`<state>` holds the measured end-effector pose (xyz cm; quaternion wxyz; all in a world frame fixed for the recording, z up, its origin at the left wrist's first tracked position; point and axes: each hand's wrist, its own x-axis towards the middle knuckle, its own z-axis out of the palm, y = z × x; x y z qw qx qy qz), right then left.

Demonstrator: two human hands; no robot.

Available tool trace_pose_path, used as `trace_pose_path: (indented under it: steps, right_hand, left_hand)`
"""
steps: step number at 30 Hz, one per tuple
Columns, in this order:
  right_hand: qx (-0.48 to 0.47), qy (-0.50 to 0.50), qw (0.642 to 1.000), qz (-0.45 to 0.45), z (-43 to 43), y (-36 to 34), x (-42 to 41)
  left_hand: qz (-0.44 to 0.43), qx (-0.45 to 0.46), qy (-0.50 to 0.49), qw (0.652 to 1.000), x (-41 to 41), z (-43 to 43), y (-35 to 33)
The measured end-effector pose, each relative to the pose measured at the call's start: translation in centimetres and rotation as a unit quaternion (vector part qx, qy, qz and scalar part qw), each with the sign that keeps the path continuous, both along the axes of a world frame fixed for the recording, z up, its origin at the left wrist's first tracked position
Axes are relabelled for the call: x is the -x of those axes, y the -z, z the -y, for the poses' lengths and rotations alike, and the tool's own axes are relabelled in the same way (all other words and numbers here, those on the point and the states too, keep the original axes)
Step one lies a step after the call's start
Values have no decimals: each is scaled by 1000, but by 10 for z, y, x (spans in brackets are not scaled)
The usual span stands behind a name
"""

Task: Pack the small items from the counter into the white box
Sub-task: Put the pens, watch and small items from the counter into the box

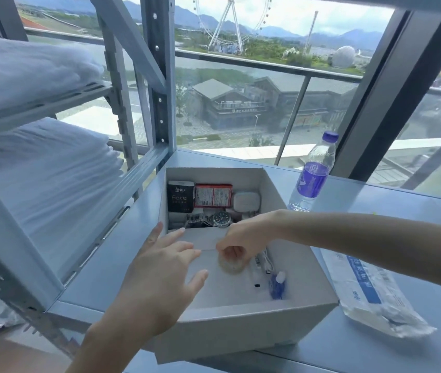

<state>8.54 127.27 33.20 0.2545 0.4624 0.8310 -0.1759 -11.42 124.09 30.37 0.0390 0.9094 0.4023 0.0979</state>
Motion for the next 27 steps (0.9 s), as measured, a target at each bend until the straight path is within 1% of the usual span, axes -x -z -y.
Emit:
trace_pose_path:
  steps: [3,5,6,7,8,9,10,11,13,15,16,19,22,25,27]
  right_hand:
    - [-25,22,999,4,4,2,-7]
    - [-25,20,999,4,5,6,-12]
    - [-16,29,999,3,3,8,-15]
    - [-12,43,999,-11,5,6,-18]
    - [-28,49,998,-31,10,2,-23]
    - [-64,52,995,-63,17,-3,-31]
    - [-111,63,986,-105,26,-10,-39]
    - [-156,72,974,-149,38,-16,-49]
    - [-218,97,944,-227,67,-27,-70]
    - [-261,124,919,-270,99,-29,-95]
    - [-277,139,911,-270,114,-27,-109]
    - [-315,202,898,-231,155,-16,-154]
    - [-303,291,879,-224,192,1,-198]
    - [-270,382,864,-187,226,30,-235]
    - [-227,415,866,-161,244,52,-254]
  left_hand:
    - [1,-15,6,1000,0,2,-2]
    - [-26,-21,10,999,1,2,-5]
    - [-39,-42,15,998,2,1,-3]
    - [-34,-79,21,996,2,-2,1]
    - [-31,-113,22,993,1,-5,3]
    - [-34,-127,21,991,-3,-7,6]
    - [-40,-124,21,991,-6,-7,9]
    - [-39,-123,24,991,-12,-4,6]
    - [-8,-127,43,991,-27,4,0]
    - [29,-113,71,991,-47,14,-7]
    - [46,-105,82,990,-60,20,-11]
    - [90,-92,124,984,-102,42,-22]
    - [118,-96,166,974,-145,65,-24]
    - [101,-69,214,969,-186,89,-12]
    - [69,-24,242,967,-215,104,2]
